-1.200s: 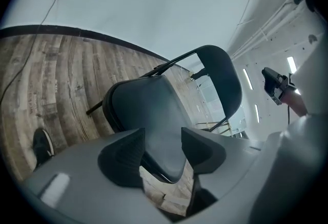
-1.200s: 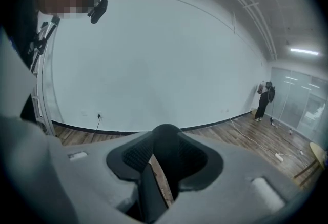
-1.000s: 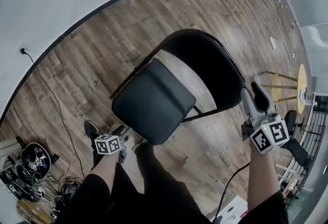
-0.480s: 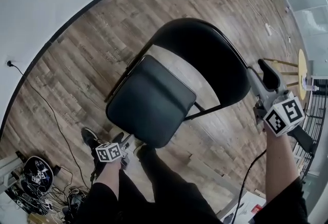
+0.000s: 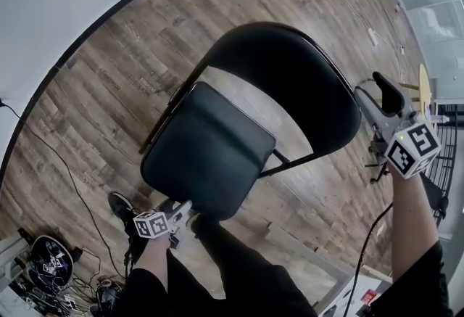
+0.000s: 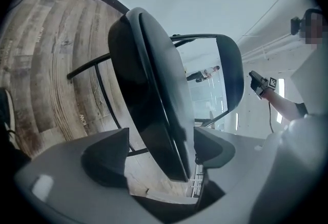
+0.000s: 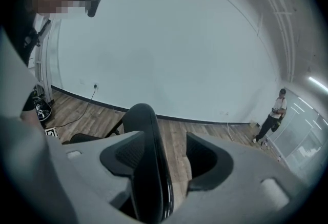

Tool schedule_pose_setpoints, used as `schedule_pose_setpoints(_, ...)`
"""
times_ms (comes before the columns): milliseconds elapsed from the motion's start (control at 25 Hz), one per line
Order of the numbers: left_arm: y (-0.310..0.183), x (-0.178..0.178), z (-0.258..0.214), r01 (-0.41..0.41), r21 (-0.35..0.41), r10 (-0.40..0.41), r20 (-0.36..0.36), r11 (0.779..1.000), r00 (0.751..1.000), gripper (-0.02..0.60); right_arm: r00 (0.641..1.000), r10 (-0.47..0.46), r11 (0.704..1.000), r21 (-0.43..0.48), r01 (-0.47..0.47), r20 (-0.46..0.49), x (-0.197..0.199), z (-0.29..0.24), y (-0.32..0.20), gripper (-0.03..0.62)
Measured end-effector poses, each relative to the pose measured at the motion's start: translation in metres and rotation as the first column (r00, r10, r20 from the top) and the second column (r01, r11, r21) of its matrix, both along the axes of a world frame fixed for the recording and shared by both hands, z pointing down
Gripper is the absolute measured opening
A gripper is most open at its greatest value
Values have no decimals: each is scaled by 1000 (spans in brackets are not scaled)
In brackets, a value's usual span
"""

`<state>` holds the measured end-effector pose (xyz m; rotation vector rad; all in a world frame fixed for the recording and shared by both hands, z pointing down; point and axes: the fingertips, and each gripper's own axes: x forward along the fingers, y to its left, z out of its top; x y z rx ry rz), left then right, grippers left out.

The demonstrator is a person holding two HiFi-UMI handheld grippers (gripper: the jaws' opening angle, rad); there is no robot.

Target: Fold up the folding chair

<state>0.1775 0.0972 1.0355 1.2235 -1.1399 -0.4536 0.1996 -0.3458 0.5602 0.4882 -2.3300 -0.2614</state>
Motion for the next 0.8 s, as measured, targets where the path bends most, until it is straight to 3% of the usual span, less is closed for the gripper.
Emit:
schedule_pose_setpoints(480,-22,6,10,6,94,1,-70,996,998,403,990,-64,997,-59,57,-129,2,50,-8,282)
schedule_pose_setpoints(800,-49,4,4,81,184,-54,-145,980,988,379,977,-130,983,-151,105,-168,-3,79,-10,283)
